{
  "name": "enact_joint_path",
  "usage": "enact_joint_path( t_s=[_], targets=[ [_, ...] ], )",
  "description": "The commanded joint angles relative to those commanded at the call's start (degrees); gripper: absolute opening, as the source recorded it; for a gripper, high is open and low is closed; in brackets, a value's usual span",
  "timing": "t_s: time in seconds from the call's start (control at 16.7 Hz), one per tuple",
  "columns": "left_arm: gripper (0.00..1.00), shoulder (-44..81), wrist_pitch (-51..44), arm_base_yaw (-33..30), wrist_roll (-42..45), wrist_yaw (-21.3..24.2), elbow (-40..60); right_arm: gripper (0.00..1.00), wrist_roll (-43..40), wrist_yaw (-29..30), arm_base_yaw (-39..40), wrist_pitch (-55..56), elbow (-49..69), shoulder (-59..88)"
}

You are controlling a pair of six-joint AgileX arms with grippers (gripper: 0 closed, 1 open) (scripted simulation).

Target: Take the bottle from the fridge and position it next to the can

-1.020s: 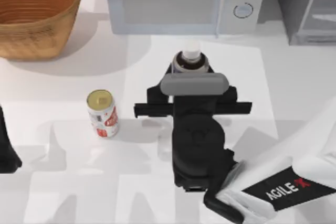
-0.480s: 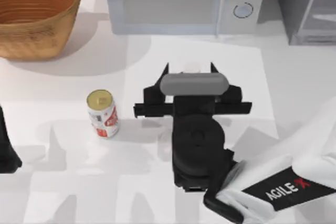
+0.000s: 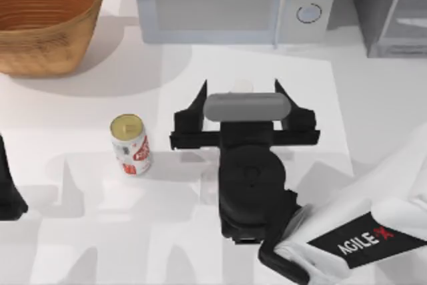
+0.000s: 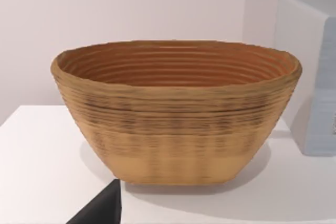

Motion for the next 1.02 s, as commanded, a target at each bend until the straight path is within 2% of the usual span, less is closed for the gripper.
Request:
enact_joint_path(
  t_s=[0.42,0.72,0.84,1.02],
  targets=[
    [1.00,0.0,0.0,0.0,0.0,0.0,0.0,1.00,0.2,4.1,4.0,1.5,-3.7,-1.9],
    [1.00,0.0,0.0,0.0,0.0,0.0,0.0,1.00,0.2,4.1,3.9,1.5,-3.7,-1.8],
    [1.00,0.0,0.0,0.0,0.0,0.0,0.0,1.00,0.1,2.8,3.2,1.2,-3.6,-3.2],
    [1.00,0.0,0.0,0.0,0.0,0.0,0.0,1.00,-0.2,-2.2,-0.4,-0.6,-4.3,-9.8]
  ],
)
